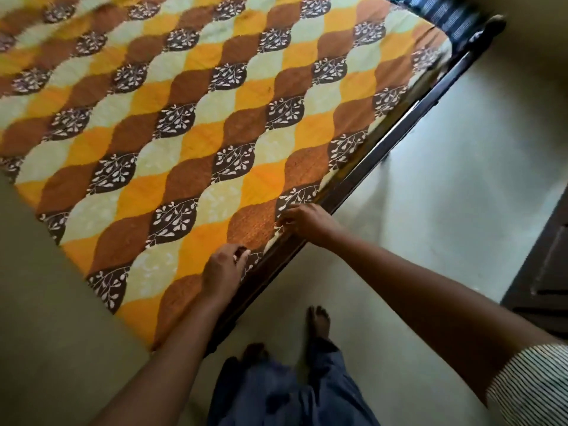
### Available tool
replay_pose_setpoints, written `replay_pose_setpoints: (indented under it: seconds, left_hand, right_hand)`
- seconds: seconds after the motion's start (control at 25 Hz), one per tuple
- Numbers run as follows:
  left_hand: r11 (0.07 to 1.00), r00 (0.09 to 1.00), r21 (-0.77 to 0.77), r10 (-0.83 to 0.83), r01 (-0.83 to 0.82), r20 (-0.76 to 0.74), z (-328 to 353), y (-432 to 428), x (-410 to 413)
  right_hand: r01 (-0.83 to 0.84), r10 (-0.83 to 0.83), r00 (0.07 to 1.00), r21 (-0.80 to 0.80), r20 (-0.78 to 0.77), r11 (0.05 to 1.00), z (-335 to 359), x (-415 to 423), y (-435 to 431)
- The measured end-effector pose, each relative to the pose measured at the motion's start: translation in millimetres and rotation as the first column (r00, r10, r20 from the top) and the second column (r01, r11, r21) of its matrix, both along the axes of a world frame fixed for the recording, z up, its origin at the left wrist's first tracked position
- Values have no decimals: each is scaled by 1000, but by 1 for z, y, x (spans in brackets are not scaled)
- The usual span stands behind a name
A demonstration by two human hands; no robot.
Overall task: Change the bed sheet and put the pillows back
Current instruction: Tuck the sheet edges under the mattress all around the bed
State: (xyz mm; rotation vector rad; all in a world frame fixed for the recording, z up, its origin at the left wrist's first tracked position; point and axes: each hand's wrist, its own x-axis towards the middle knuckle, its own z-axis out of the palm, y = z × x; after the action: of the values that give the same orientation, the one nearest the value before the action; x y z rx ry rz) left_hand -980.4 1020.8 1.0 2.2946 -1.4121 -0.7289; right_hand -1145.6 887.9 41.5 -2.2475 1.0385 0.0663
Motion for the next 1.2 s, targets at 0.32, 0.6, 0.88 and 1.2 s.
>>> replay_pose_setpoints:
  seconds: [0.32,0.6,0.88,1.2]
  left_hand:
    - [996,997,-77,43,-38,67,-38,-31,-7]
    - [999,989,-7,37,-36,140,-56,-33,-13]
    - [987,987,78,146,-140,-67,-48,-36,5]
    - [996,982,62,57,-70,181,-43,55,9]
  right_hand:
    - [-807,832,550,-307,-78,505,-85,21,-83]
    - [-483,505,857,176,-108,858,-97,56,-113]
    - [-739,738,673,-24,-47,673,-84,55,-78]
    - [-831,813,544,5,-207,557,-68,60,-64]
